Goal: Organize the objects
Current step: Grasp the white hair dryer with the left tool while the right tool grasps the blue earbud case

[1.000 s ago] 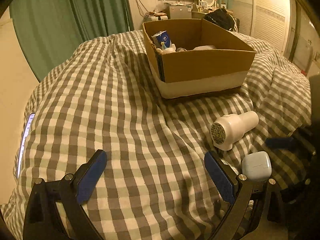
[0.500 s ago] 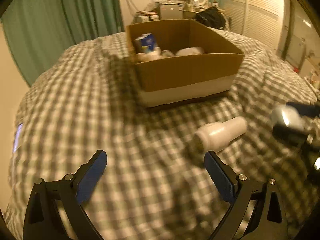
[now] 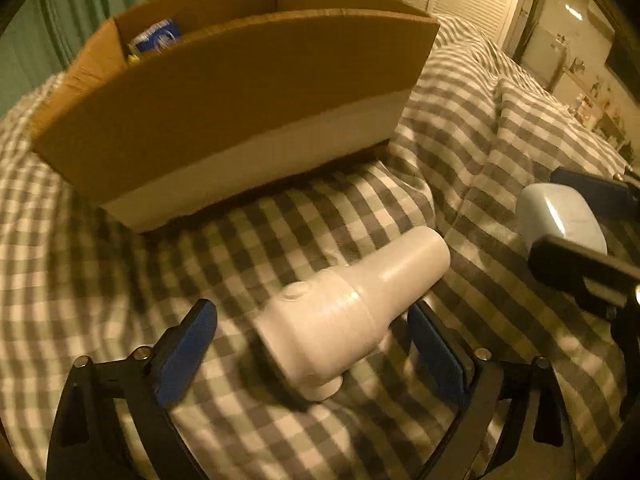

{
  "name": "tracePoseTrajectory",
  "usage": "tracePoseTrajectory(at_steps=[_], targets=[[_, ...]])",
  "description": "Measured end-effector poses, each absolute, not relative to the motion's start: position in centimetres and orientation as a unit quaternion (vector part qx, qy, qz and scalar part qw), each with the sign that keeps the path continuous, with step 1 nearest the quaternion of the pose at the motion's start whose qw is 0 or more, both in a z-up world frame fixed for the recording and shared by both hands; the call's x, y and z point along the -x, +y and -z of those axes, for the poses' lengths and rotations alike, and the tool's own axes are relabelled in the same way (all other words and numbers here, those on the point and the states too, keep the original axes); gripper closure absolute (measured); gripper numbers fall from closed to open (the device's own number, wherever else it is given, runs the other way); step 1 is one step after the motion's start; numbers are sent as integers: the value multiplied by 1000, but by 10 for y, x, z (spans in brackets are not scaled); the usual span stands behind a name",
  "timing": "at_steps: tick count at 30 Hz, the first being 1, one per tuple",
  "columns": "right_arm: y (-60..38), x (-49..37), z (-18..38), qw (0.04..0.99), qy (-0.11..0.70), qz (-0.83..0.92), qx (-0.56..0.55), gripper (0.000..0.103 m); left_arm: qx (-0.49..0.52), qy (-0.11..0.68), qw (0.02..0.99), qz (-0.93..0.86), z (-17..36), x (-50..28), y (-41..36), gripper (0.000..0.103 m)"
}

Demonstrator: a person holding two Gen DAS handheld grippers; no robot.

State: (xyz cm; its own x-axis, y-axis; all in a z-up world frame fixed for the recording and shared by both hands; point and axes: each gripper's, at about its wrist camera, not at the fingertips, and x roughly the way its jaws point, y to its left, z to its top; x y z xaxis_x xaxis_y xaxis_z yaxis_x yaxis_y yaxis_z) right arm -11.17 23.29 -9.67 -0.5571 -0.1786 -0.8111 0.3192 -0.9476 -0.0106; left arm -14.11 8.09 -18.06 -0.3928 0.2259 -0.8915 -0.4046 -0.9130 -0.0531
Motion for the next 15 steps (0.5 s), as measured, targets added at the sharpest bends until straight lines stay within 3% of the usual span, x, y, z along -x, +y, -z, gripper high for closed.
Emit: tracePoseTrajectory(at_steps=[4, 15], targets=[[232, 113, 104, 148, 72, 876, -454, 45, 518, 94, 203, -825, 184, 137, 87, 45], [229, 104, 98, 132, 83, 884, -440, 45, 490, 81, 137, -857, 146, 102, 59, 46]])
